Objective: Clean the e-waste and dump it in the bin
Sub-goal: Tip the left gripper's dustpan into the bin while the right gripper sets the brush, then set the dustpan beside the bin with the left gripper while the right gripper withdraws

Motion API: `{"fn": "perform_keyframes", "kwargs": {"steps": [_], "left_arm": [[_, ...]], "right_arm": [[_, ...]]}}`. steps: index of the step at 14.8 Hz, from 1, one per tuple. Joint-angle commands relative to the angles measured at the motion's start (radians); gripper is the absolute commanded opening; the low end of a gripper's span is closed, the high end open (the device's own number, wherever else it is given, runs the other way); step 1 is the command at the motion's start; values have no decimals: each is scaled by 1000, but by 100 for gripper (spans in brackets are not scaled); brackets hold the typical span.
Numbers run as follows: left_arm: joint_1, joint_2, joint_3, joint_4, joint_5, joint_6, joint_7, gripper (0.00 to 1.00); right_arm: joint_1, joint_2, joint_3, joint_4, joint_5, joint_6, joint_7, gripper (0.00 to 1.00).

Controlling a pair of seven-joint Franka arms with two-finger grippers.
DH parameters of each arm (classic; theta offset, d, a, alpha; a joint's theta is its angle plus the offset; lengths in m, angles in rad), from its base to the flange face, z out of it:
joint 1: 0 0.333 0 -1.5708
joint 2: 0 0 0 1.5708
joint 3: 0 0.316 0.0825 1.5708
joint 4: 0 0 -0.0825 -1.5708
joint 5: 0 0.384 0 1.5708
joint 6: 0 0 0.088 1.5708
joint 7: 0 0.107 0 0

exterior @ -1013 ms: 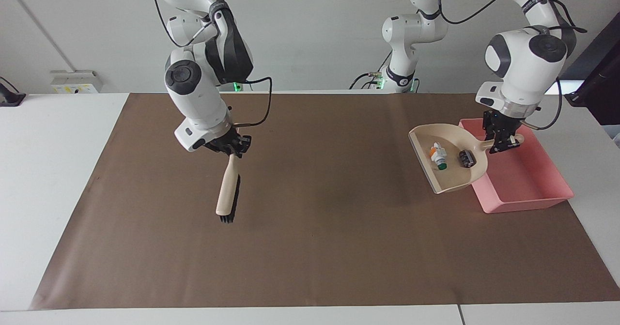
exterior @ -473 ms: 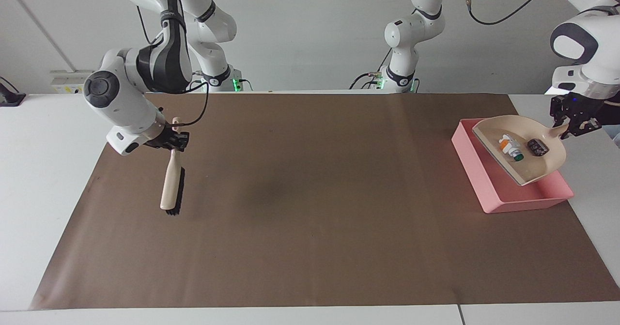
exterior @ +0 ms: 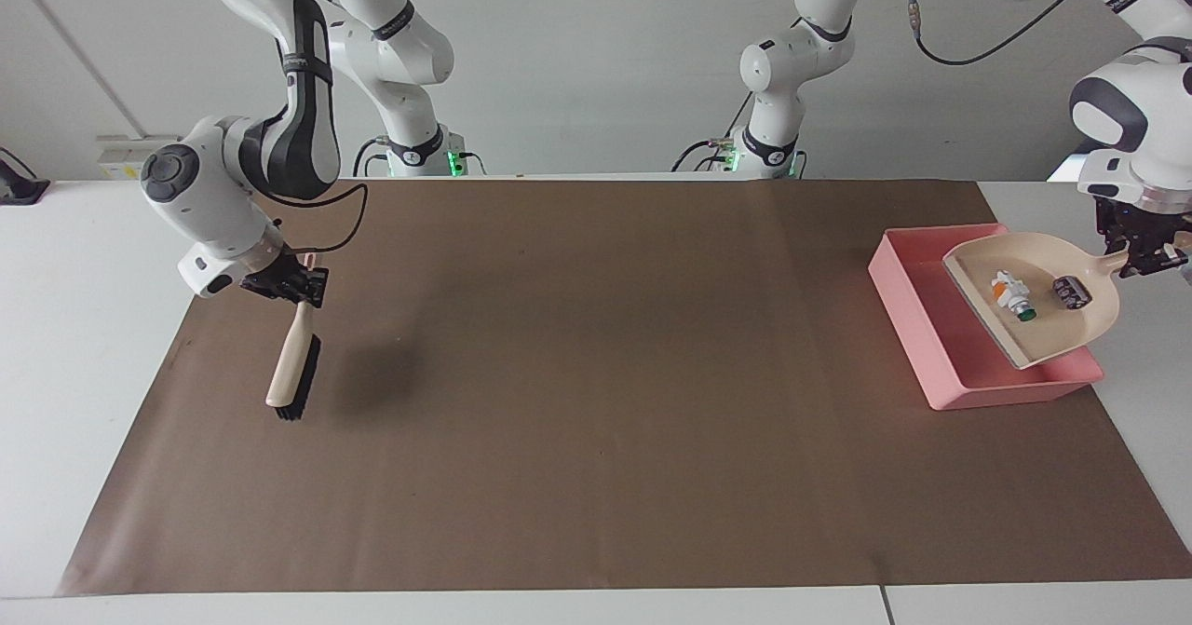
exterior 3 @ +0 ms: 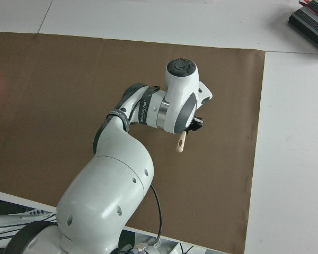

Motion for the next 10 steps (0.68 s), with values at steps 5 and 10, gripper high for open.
{"fn": "perform_keyframes", "kwargs": {"steps": [5, 10], "left_arm": [[-109, -35, 6, -113, 349, 1, -208, 0], [-114, -45, 5, -72, 435, -102, -226, 0]], "right_arm": [[39, -58, 19, -92, 5, 62, 60, 0], [41, -58, 19, -121, 5, 65, 24, 0]]}}
